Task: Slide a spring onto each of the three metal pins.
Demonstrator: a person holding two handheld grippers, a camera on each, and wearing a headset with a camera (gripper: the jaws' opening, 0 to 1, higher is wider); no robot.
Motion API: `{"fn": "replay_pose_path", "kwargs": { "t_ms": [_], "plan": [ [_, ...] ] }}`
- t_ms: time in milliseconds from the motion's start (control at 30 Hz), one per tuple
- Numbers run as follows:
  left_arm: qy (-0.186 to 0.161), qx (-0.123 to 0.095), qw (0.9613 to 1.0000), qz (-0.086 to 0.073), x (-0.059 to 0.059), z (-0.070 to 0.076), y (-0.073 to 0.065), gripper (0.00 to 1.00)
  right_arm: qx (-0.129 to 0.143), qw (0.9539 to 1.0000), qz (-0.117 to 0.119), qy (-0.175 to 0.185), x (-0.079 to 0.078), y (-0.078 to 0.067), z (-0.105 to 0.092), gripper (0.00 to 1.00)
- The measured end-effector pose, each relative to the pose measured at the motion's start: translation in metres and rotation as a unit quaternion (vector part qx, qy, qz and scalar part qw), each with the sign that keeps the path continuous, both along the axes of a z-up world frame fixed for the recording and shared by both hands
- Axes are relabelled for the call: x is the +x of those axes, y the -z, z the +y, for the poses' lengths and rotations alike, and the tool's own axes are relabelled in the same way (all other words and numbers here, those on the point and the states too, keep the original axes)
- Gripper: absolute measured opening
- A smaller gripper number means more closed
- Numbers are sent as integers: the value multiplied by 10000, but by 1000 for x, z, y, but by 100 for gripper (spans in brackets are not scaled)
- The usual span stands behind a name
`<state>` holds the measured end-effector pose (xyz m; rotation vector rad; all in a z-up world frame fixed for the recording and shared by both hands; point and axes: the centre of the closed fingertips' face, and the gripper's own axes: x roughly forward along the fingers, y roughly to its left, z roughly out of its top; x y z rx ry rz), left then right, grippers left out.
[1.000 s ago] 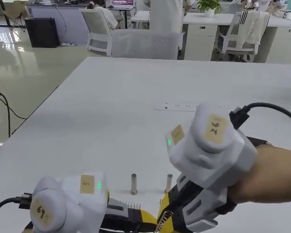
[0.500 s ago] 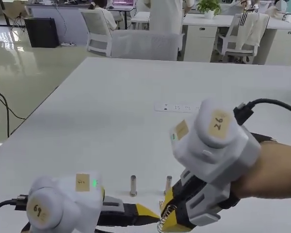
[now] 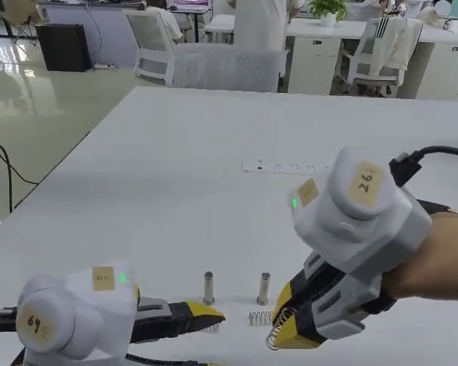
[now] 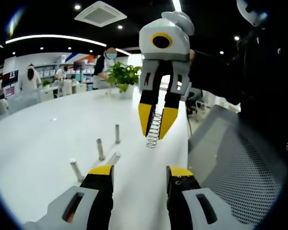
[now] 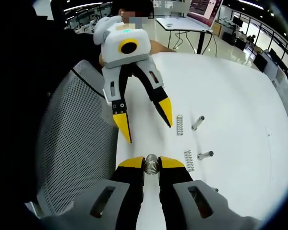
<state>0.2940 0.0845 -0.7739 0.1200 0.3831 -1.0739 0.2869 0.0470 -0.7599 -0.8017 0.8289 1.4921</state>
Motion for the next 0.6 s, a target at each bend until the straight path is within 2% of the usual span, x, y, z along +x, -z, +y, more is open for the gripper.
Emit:
{"fn": "replay_pose_path", "kwargs": {
  "t_ms": [67, 300, 600],
  "plan": [
    [-126, -57, 9999, 49, 3, 4, 0, 45, -9, 10000, -9, 38, 3, 0, -2, 8],
    [-436, -99, 9990, 36, 9, 20, 1, 50, -52, 9998, -58, 183, 13, -1, -13, 8],
    [-741, -186, 9971, 45, 15, 30, 0, 58, -111, 9991, -142, 375, 27, -5, -28, 8]
  ]
}}
